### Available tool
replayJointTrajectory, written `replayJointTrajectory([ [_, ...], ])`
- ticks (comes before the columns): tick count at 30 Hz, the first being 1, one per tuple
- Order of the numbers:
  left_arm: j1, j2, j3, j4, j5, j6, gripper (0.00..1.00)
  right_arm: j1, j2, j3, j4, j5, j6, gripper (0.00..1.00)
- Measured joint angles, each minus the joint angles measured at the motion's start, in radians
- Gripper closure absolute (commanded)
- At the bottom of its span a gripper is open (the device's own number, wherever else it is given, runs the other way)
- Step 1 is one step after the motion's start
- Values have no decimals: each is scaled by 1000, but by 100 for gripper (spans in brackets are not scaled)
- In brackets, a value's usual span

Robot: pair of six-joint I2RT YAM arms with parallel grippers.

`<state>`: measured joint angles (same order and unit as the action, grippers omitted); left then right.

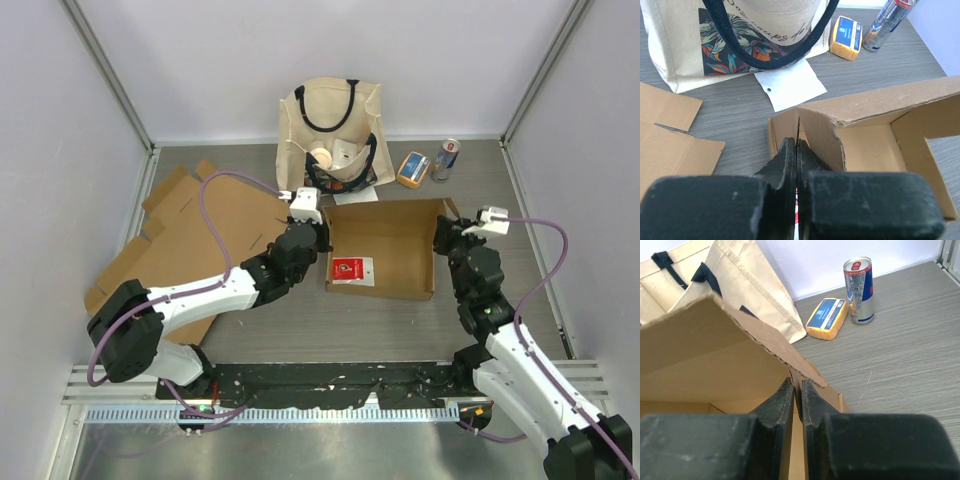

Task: Fold the paper box

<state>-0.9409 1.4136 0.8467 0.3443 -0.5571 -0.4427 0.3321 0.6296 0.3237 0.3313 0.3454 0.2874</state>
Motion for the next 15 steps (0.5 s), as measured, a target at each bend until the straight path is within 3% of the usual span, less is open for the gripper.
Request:
replayJointTrajectory([
  [5, -2, -3, 0, -6, -2, 6, 100, 1, 101, 161, -140, 42, 78, 85],
  [10, -3, -3, 1, -8, -1, 6, 100, 1, 110, 165, -174, 50, 90, 80],
  [12, -3, -3, 0, -10, 1, 7, 100, 1, 79, 127, -179, 50, 105, 70],
  [15, -3, -3, -8, -8, 2, 10, 100, 1, -1, 64, -228, 50, 157, 38],
])
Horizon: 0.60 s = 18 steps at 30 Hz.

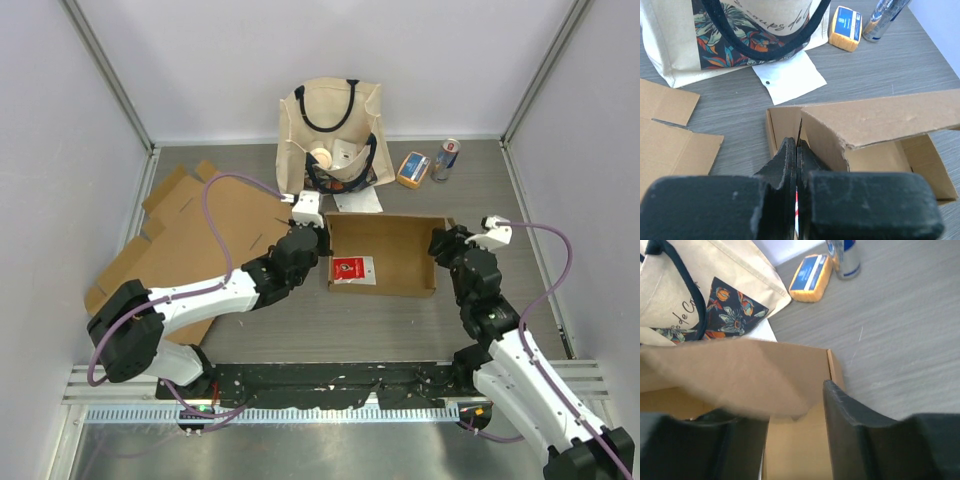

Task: Fold the paper box

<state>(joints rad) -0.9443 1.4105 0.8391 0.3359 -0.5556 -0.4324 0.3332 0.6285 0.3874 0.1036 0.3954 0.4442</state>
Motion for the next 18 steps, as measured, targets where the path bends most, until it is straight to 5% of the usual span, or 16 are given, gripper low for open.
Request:
replayJointTrajectory([
  [1, -1, 0, -6, 1, 0, 0, 100, 0, -25, -5, -46, -1, 29, 23],
  [2, -2, 0, -11, 3, 1, 0, 100, 0, -44, -2, -92, -2, 59, 19],
  [10, -4, 3, -19, 2, 7, 3, 100, 0, -62, 212, -646, -127, 328, 18],
  [18, -4, 4, -19, -10, 10, 1, 100, 2, -236, 434, -1060, -316, 386, 19],
])
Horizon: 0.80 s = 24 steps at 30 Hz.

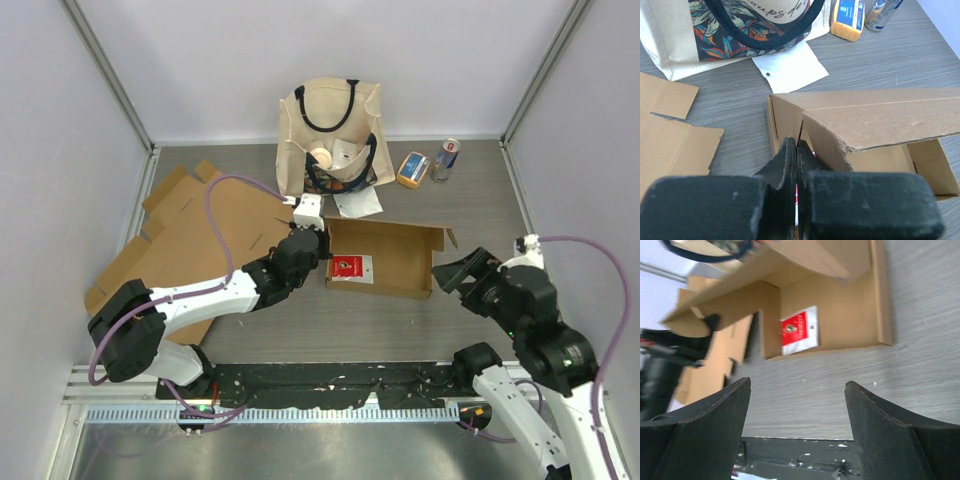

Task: Fold the paper box

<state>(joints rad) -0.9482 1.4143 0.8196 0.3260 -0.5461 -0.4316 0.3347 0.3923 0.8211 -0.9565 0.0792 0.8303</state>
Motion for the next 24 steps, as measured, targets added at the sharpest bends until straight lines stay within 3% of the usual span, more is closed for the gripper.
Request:
replayJointTrajectory([
  [4, 0, 0, 0, -7, 6, -5, 100, 0, 108, 276, -65, -28, -57, 19],
  [8, 0, 0, 0, -19, 13, -8, 94, 0, 350, 508, 59, -100, -97, 20],
  [9, 0, 0, 0, -28, 16, -9, 88, 0, 406, 517, 129, -126, -92, 22],
  [11, 0, 0, 0, -52, 20, -13, 81, 2, 498, 471, 283, -180, -52, 22],
  [15, 0, -8, -8, -115, 31, -35, 52, 18, 616, 265, 520, -232, 37, 24],
  [20, 1, -98, -48, -246, 97, -66, 41, 50, 652, 17, 664, -238, 126, 24],
  [24, 1, -293, -101, -390, 213, -94, 36, 80, 604, -93, 781, -225, 172, 25],
])
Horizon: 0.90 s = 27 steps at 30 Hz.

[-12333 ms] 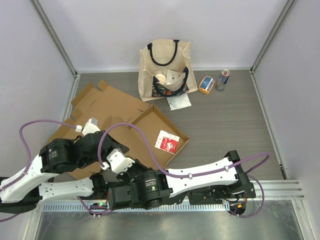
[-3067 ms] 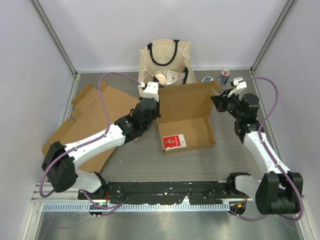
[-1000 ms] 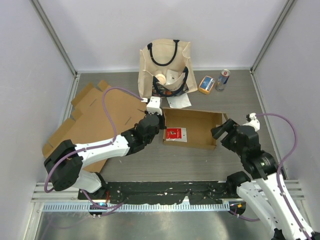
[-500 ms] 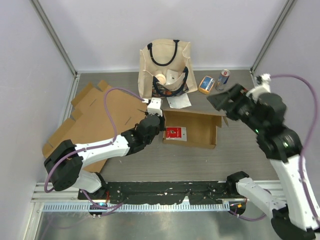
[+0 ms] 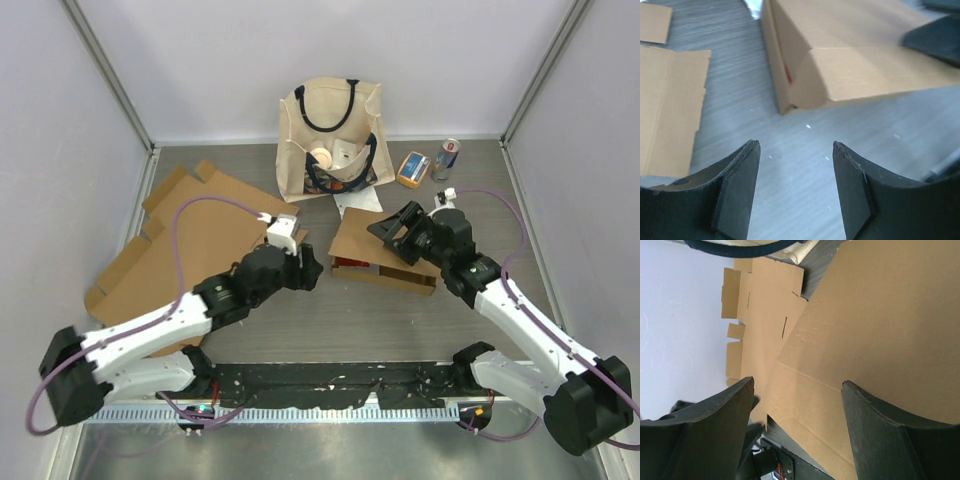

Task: Fold the paper box

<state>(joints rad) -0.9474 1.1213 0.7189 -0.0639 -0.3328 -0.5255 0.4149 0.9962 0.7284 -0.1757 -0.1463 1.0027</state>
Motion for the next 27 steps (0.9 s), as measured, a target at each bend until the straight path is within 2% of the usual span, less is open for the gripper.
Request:
replayJointTrajectory([
  [4, 0, -225, -21, -122, 155, -24, 35, 17, -14, -83, 69, 14, 13, 25],
  [7, 1, -272, 13, -174, 269, -50, 42, 21, -12, -107, 71, 29, -3, 25],
  [10, 21, -149, 119, -183, 344, -93, 55, 22, -5, -112, 77, 39, -26, 25],
  [13, 69, 39, 237, -153, 395, -134, 57, 22, 0, -117, 71, 48, -50, 25],
  [18, 119, 336, 359, -101, 466, -180, 66, 22, -1, -108, -8, 68, -121, 25],
  [22, 126, 460, 378, -97, 495, -203, 69, 22, -18, -91, -100, 98, -174, 21],
  [27, 126, 498, 344, -73, 503, -227, 67, 12, -49, 13, -306, 248, -270, 15],
])
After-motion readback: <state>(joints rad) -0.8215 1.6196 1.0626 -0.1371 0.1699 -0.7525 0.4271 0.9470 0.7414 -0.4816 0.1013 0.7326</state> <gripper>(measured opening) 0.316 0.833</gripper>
